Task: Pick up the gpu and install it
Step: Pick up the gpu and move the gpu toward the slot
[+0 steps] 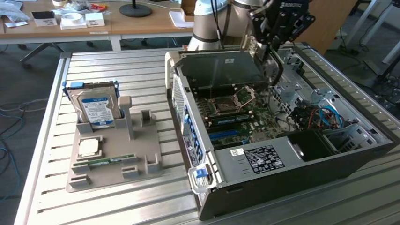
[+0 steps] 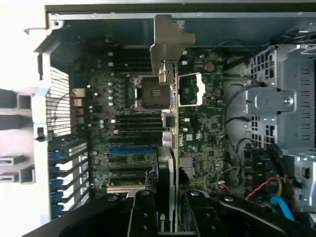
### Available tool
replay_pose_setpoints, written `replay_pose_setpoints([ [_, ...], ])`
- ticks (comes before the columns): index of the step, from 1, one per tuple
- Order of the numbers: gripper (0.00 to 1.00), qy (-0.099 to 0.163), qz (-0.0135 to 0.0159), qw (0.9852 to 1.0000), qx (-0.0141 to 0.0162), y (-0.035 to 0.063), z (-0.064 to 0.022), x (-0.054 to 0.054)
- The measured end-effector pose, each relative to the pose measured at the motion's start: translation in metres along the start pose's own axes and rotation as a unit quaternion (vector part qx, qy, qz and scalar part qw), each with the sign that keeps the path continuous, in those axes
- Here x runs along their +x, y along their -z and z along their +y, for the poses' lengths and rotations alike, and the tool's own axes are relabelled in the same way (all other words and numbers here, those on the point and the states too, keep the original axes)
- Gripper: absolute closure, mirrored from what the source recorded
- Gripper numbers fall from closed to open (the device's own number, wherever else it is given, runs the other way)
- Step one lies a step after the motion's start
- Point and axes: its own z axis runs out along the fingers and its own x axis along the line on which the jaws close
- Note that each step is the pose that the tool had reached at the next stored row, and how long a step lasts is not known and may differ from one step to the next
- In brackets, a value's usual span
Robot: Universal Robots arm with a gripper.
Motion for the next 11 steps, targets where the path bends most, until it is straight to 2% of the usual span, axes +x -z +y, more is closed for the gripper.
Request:
replay_pose_setpoints([
  [11, 0.73, 0.000, 0.0000, 1.0000, 0.0000, -0.0009, 0.0023, -0.046],
])
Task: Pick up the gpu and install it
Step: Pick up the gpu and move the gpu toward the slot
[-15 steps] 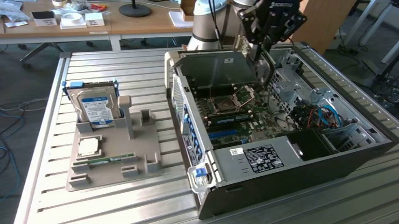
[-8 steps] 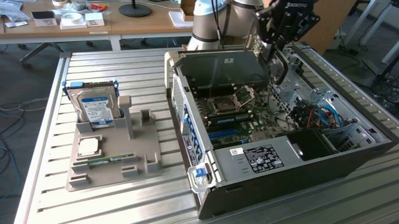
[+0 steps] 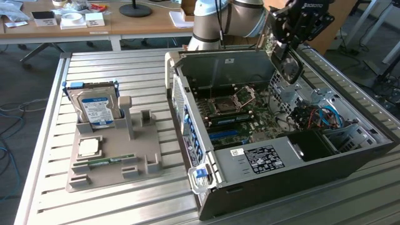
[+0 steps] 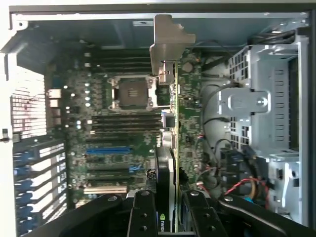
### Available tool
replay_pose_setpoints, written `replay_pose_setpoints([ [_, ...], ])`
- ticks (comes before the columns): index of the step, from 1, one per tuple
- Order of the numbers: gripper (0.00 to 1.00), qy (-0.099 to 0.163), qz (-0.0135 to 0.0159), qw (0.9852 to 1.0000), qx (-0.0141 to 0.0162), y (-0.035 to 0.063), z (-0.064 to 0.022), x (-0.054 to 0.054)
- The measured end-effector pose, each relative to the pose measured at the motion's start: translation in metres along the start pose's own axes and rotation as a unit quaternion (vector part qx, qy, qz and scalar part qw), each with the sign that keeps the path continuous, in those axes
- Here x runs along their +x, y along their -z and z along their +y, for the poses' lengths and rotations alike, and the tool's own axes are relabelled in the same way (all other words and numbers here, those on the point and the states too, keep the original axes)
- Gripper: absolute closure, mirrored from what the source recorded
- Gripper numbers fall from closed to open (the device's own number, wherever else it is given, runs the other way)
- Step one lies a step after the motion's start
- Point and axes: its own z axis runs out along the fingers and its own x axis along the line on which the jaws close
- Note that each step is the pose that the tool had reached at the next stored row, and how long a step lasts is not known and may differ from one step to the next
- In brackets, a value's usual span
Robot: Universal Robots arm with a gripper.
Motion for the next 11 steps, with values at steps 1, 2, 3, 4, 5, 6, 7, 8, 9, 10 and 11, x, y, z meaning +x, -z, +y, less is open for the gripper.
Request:
replay_pose_setpoints([
  [1, 0.73, 0.000, 0.0000, 1.0000, 0.0000, -0.0001, 0.0002, -0.004],
  [2, 0.73, 0.000, 0.0000, 1.0000, -0.0001, -0.0002, 0.0003, -0.007],
  [3, 0.73, 0.000, 0.0000, 1.0000, 0.0000, -0.0002, 0.0005, -0.011],
  [4, 0.73, 0.000, 0.0000, 1.0000, 0.0000, -0.0003, 0.0006, -0.014],
  [5, 0.73, 0.000, 0.0000, 1.0000, 0.0000, -0.0003, 0.0008, -0.017],
  [6, 0.73, 0.000, 0.0000, 1.0000, 0.0000, -0.0004, 0.0009, -0.021],
  [7, 0.73, 0.000, 0.0000, 1.0000, 0.0000, -0.0005, 0.0011, -0.024],
  [8, 0.73, 0.000, 0.0000, 1.0000, 0.0000, -0.0005, 0.0013, -0.027],
  [9, 0.73, 0.000, 0.0000, 1.0000, 0.0000, -0.0006, 0.0014, -0.029],
  [10, 0.73, 0.000, 0.0000, 1.0000, 0.0000, -0.0006, 0.0015, -0.030],
  [11, 0.73, 0.000, 0.0000, 1.0000, 0.0000, -0.0006, 0.0015, -0.030],
])
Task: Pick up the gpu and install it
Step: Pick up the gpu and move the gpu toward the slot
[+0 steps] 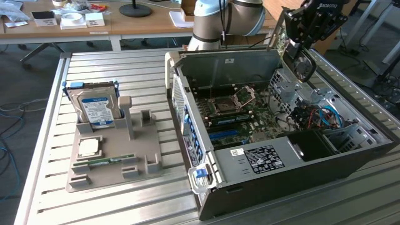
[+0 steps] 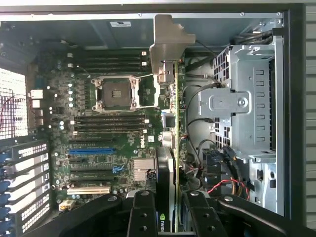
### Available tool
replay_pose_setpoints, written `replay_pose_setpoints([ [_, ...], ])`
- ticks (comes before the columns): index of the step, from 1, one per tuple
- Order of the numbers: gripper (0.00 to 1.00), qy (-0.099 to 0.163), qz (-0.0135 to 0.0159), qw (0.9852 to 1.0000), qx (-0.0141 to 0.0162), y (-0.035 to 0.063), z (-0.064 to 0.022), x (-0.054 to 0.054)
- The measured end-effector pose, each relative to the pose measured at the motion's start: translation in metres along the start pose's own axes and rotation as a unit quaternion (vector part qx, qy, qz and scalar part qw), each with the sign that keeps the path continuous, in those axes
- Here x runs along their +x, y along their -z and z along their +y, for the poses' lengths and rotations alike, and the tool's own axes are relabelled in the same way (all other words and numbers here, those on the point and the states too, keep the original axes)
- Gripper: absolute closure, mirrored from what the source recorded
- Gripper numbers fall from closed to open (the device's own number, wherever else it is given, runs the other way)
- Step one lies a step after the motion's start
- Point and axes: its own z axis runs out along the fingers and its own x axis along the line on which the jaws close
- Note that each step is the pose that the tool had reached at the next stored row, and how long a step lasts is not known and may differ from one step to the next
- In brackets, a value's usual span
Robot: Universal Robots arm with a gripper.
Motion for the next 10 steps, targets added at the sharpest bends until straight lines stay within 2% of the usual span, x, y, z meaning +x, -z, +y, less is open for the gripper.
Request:
replay_pose_setpoints([
  [10, 0.73, 0.000, 0.0000, 1.0000, 0.0000, -0.0026, -0.0002, 0.0000],
])
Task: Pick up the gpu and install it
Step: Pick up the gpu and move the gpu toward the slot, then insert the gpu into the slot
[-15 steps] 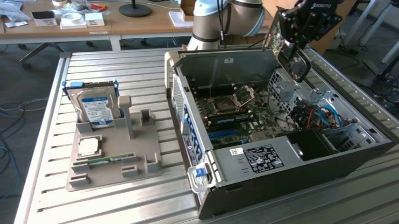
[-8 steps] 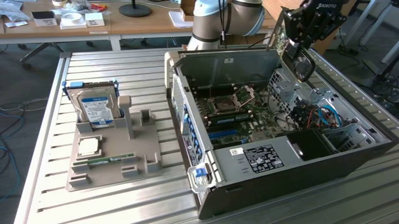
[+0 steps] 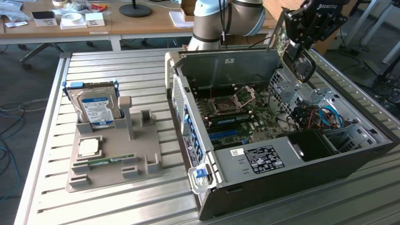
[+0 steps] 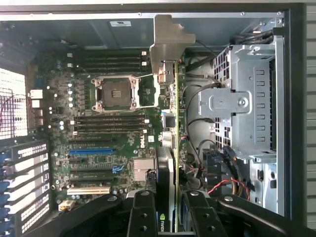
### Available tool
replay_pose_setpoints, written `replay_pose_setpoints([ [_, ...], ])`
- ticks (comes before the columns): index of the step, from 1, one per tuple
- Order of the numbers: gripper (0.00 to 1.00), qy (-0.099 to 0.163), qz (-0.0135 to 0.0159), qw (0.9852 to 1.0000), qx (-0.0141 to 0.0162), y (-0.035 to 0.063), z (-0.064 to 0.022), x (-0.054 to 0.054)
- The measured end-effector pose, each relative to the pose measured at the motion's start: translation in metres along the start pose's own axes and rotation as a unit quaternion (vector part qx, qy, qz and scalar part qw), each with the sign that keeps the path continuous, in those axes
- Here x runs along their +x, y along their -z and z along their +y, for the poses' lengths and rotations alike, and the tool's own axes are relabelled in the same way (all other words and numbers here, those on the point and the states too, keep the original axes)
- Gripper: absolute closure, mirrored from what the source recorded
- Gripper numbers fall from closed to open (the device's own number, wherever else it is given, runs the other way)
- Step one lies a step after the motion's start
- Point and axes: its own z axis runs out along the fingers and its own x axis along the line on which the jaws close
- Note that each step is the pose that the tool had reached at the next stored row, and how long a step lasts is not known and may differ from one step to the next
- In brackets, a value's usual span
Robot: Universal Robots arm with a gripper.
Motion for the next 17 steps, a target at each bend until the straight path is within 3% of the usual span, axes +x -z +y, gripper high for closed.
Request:
replay_pose_setpoints([
  [6, 0.73, 0.000, 0.0000, 1.0000, 0.0000, -0.0098, -0.0005, 0.0002],
  [17, 0.73, 0.000, 0.0000, 1.0000, 0.0000, -0.0100, -0.0005, 0.0002],
])
